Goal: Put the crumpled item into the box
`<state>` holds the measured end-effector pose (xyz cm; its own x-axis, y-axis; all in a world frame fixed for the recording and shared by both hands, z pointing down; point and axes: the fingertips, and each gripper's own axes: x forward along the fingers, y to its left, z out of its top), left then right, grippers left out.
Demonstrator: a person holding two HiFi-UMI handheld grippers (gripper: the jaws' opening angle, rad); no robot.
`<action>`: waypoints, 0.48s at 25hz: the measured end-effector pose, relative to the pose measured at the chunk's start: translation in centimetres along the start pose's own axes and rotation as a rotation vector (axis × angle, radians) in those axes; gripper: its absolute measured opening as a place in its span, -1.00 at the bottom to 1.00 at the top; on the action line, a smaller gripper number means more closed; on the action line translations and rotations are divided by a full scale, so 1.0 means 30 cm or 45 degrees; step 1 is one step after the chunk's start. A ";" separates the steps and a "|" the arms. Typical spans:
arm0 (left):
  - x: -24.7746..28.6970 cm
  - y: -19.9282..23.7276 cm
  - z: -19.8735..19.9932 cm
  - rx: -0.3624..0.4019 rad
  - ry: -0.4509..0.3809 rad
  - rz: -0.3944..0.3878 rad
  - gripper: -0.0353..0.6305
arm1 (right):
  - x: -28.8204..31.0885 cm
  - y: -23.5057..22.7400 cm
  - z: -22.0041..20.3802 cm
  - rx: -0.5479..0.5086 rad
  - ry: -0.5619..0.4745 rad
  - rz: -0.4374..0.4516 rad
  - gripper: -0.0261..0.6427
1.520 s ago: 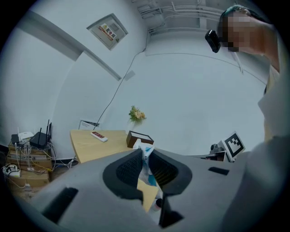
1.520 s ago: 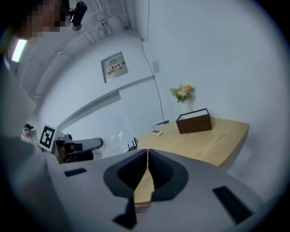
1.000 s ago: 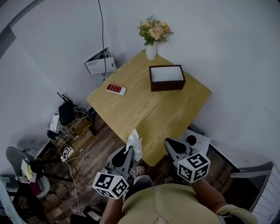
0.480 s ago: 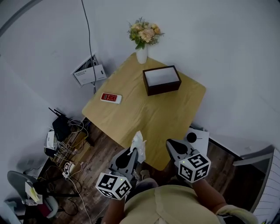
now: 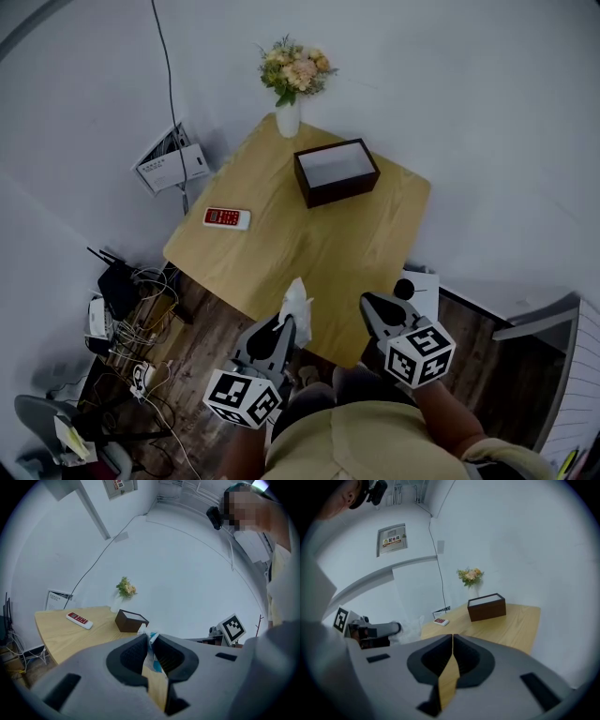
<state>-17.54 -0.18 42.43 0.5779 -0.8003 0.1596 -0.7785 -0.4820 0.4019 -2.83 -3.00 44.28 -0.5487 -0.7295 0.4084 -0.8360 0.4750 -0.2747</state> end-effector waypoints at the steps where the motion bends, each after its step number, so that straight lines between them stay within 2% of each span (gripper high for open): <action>1: 0.010 0.001 0.005 -0.002 0.001 0.001 -0.72 | 0.004 -0.010 0.008 0.002 -0.004 -0.004 -0.83; 6: 0.068 0.001 0.034 0.020 -0.012 0.009 -0.72 | 0.048 -0.076 0.054 0.011 -0.031 -0.003 -0.83; 12: 0.169 0.002 0.079 0.038 -0.027 0.047 -0.72 | 0.097 -0.144 0.132 -0.009 -0.045 0.052 -0.83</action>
<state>-15.23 -5.10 41.13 0.5437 -0.8250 0.1544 -0.8063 -0.4624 0.3689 -0.80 -9.14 43.20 -0.5822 -0.7260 0.3660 -0.8128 0.5083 -0.2846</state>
